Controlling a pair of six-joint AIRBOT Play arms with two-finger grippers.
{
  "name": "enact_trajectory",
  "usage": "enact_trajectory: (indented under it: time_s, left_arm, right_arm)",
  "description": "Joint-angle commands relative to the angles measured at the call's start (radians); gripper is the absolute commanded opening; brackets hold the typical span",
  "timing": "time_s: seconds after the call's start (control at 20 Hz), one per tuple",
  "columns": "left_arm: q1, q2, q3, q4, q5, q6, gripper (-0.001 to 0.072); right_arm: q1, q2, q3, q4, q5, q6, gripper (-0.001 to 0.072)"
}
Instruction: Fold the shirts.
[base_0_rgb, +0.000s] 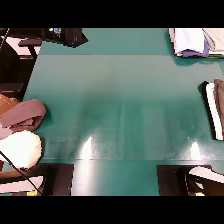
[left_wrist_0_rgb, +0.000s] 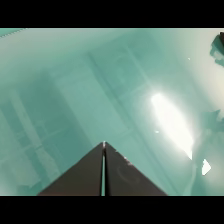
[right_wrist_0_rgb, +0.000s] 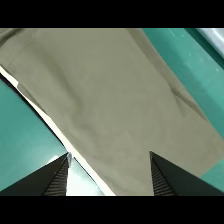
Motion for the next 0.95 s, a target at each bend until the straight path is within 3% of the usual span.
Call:
enact_trajectory:
  time_s: [0.0,0.2,0.5,0.55,0.65,0.7,0.9]
  left_arm:
    - [-0.001,0.0,0.0,0.0,0.005,0.0,0.0024]
    - [-0.001,0.0,0.0,0.0,0.005,0.0,0.0024]
    - [-0.001,0.0,0.0,0.0,0.008,0.0,0.0024]
    - [-0.001,0.0,0.0,0.0,0.009,0.0,0.0024]
    - [-0.001,0.0,0.0,0.0,0.008,0.0,0.0024]
    - [-0.001,0.0,0.0,0.0,0.009,0.0,0.0024]
    - [-0.001,0.0,0.0,0.0,0.008,0.0,0.0024]
  right_arm:
    - [0.037,0.042,-0.018,0.028,-0.005,0.0,0.0573]
    - [0.255,0.104,-0.018,0.206,-0.019,0.0,0.0572]
    - [0.712,0.169,-0.018,0.229,-0.107,0.0,0.0566]
    - [0.771,0.175,-0.018,0.229,-0.122,0.0,0.0464]
    - [0.872,0.181,-0.017,0.229,-0.133,0.0,0.0081]
    - [0.911,0.18,-0.018,0.229,-0.132,0.0,0.0017]
    - [0.983,0.179,-0.018,0.229,-0.133,0.0,0.0017]
